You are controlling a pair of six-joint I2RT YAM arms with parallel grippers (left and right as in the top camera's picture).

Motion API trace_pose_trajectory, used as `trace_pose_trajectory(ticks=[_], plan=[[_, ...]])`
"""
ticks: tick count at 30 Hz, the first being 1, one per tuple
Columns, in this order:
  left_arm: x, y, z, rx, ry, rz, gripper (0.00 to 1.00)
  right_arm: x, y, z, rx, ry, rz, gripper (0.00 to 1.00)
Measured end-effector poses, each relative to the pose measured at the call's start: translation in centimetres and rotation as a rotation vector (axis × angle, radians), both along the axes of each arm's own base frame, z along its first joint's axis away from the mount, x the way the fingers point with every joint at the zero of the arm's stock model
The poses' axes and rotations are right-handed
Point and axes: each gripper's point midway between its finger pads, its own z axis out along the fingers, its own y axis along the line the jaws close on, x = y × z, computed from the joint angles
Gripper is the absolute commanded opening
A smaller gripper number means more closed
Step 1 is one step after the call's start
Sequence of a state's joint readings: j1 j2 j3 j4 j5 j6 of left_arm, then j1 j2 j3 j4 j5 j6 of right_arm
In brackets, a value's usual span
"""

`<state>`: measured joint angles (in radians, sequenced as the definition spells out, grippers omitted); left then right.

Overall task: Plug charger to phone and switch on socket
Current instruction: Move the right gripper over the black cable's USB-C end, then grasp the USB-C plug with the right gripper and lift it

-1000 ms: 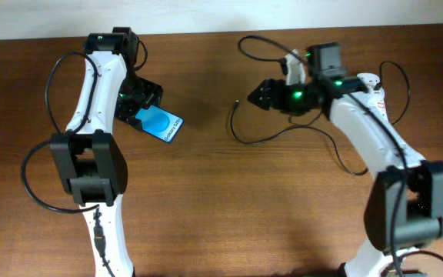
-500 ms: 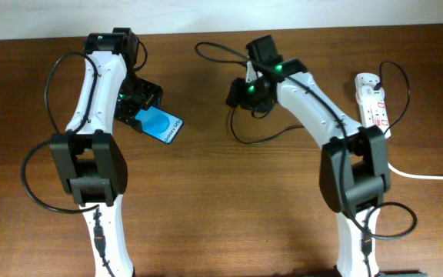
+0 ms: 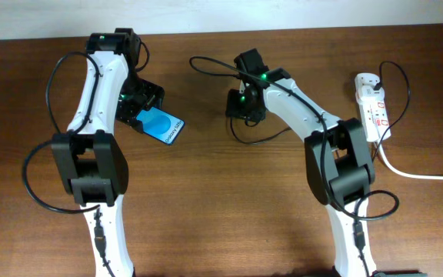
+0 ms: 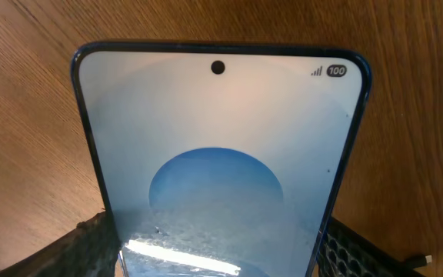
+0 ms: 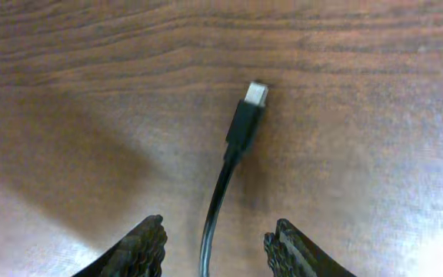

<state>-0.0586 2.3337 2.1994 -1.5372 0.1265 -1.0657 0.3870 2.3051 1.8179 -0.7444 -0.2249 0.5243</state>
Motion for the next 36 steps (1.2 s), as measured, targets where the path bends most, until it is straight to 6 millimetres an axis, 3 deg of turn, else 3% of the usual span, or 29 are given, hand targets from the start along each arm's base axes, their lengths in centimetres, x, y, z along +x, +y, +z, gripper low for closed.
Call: trace_pose_trajectory(ticks=[3,14,16,19,25,29,33,36], plan=[[0.0,0.0,0.0,0.0,0.0,-0.001,0.0,0.3,0.1,-1.0,0.001,-0.002,-0.001,0.44],[-0.1,0.0,0.0,0.0,0.003,-0.003,0.0,1.6,0.8,-1.0,0.01,-0.06,0.0,0.34],[-0.1,0.0,0.0,0.0,0.003,-0.003,0.0,1.6,0.9,-1.0,0.004,-0.061,-0.001,0.19],[-0.1,0.0,0.0,0.0,0.003,-0.003,0.0,1.5,0.7,-1.1,-0.002,-0.058,-0.003,0.05],[-0.1,0.0,0.0,-0.001,0.003,-0.011,0.0,0.3,-0.2,-1.6,-0.029,0.004,-0.007,0.04],[-0.1,0.0,0.0,-0.003,-0.001,-0.032,0.0,-0.3,-0.6,-1.4,0.019,0.024,0.097,0.04],[0.0,-0.1,0.0,-0.014,-0.008,-0.07,0.0,-1.0,-1.0,0.1,0.137,0.017,0.266,0.04],[1.0,-1.1,0.1,-0.075,-0.064,-0.149,0.0,-2.9,-1.4,4.5,0.253,0.001,0.394,0.04]])
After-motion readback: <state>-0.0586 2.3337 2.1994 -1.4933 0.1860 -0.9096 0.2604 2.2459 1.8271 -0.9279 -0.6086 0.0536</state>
